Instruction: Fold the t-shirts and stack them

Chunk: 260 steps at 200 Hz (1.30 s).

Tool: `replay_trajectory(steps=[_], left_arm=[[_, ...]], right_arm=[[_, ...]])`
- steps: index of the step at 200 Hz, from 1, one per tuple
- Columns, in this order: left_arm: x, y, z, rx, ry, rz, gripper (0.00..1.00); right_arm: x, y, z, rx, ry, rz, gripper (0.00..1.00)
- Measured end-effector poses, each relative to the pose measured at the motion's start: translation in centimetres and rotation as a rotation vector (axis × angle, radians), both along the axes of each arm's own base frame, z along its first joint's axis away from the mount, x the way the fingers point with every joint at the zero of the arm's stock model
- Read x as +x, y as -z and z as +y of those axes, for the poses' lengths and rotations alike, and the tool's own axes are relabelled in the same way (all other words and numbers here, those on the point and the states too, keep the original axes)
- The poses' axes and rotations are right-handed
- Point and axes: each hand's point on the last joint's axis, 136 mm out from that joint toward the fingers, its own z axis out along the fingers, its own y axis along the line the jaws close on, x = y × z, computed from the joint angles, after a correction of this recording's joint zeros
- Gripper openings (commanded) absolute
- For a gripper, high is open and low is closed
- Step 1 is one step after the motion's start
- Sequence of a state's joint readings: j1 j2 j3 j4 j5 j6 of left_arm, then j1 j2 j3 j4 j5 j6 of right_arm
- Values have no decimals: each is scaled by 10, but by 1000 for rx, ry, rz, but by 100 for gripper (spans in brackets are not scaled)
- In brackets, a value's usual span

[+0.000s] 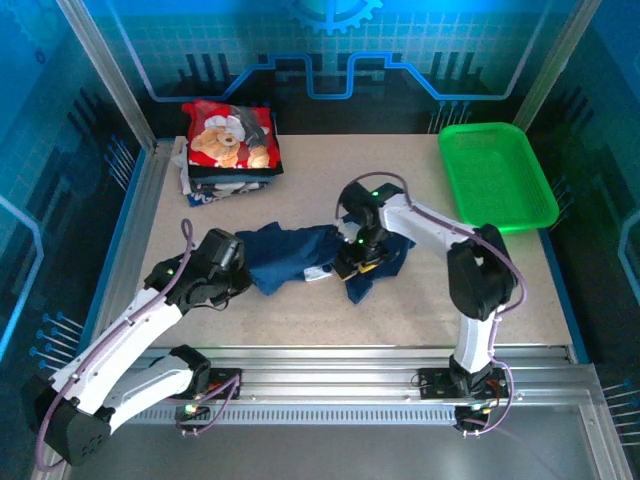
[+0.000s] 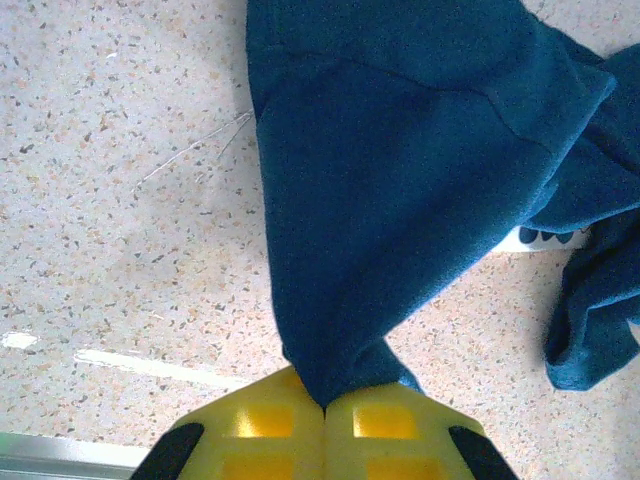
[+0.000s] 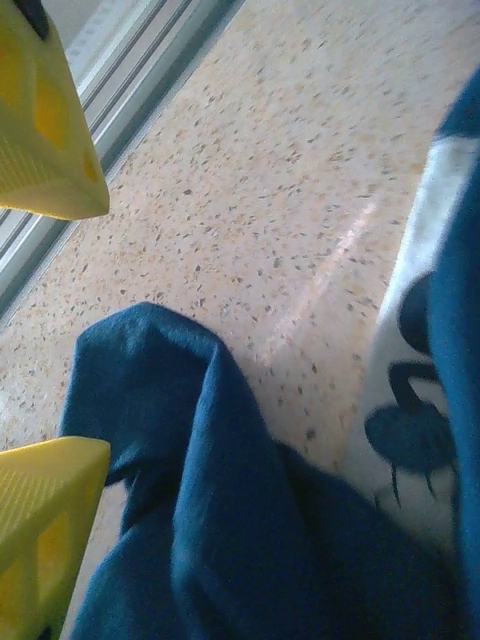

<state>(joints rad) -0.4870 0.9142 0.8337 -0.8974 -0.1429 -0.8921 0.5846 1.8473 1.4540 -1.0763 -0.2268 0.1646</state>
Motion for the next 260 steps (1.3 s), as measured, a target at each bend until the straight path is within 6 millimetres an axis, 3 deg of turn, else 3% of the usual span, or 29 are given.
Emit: replay_trajectory(steps=[24,48,85,140,186,204,221,234,260], left_arm=[[-2,3,1,0,0,2,0],[-4,6,2,3,1,6,0],[-5,10,2,3,4,13,0],[-5,10,1,1,6,14,0],[-5,10,1,2,8,14,0],[-5,10,1,2,8,14,0],[-5,10,1,2,7,14,0],[-5,10,2,2,5,14,0],[-2,8,7,5,-16,10,0]], right_arm=[[2,-17,-30,48,150,-20,57],[-16,-10,-48,58,227,21,57],[-39,24,-49,73,291,113,56],[-16,30,-40,149,366,74,55],[-14,43,-36,158,388,107,50],[-15,44,-36,155,395,117,41],[-16,44,-35,157,397,121,14],[-16,45,-36,152,405,129,1],[-12,37,-41,155,437,128,0]])
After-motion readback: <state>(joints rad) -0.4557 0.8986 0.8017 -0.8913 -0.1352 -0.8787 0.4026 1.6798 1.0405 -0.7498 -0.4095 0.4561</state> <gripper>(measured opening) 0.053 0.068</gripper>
